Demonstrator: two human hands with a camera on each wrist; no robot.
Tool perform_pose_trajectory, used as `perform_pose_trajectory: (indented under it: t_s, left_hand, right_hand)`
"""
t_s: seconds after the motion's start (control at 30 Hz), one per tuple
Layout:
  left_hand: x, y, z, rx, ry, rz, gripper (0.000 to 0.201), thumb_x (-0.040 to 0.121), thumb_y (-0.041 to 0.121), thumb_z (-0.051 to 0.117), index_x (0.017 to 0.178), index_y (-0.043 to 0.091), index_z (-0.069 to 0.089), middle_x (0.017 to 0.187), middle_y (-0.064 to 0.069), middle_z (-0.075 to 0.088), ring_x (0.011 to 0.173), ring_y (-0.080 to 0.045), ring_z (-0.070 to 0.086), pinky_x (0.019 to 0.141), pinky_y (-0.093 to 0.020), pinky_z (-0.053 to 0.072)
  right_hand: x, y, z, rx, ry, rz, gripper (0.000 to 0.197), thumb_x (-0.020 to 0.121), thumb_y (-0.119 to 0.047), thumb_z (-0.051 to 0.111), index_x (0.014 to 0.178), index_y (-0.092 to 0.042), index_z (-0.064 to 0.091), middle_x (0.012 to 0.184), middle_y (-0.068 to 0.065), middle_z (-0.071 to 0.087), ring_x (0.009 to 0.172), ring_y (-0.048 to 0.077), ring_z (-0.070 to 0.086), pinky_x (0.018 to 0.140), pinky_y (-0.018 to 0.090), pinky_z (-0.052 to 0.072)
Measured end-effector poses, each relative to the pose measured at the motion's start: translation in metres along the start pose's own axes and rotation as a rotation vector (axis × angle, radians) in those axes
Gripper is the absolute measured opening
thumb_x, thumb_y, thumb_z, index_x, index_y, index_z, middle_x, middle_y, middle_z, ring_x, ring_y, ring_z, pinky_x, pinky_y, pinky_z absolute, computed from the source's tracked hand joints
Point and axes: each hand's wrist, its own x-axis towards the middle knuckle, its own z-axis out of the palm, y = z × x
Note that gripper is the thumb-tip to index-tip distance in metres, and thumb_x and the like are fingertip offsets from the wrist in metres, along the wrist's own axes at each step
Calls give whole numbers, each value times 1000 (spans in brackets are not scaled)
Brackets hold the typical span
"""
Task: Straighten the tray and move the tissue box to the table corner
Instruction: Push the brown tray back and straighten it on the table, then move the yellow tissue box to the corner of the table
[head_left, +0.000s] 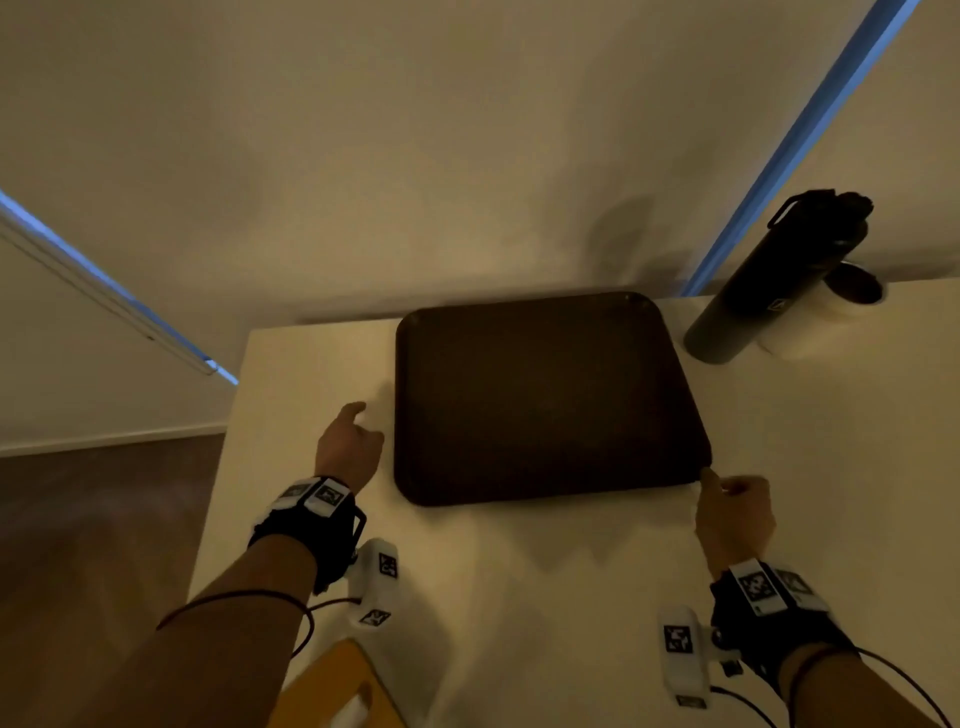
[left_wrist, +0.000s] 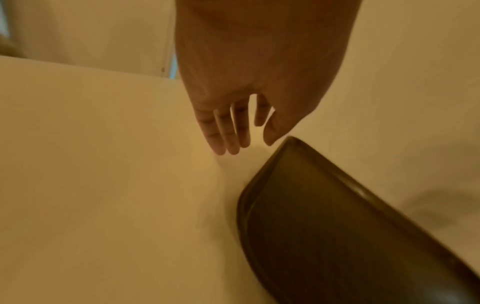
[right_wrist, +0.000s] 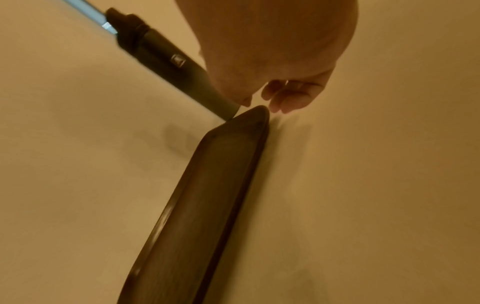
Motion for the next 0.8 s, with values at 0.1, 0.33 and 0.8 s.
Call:
perform_pose_trajectory:
  t_s: [0.1, 0.33, 0.8]
  left_hand:
    - [-18, -15, -16, -129, 2, -79, 49, 81, 19, 62, 129, 15, 53, 107, -23, 67, 108, -40, 63, 96, -50, 51]
    - [-90, -62, -58, -211, 123, -124, 37, 80, 21, 67, 113, 7, 62, 120, -32, 62, 105, -43, 62, 81, -46, 50]
    - [-231, -156, -64, -357, -24, -367, 41, 93, 41, 49, 117, 10, 60, 114, -12, 60, 91, -28, 61, 81, -42, 52]
  right_hand:
    - [-27, -9, 6, -27, -158, -154, 21, 90, -29, 60, 91, -10, 52, 96, 25, 67, 86, 41, 65, 78, 52, 55]
    - [-125, -15, 19, -117, -716, -378, 20, 93, -29, 57, 98, -10, 57, 81, 6, 61, 61, 16, 58, 49, 25, 46]
    - [-274, 52, 13, -351, -1221, -244, 49, 88, -48, 54, 129, -21, 52, 114, 7, 62, 93, 25, 68, 62, 36, 59]
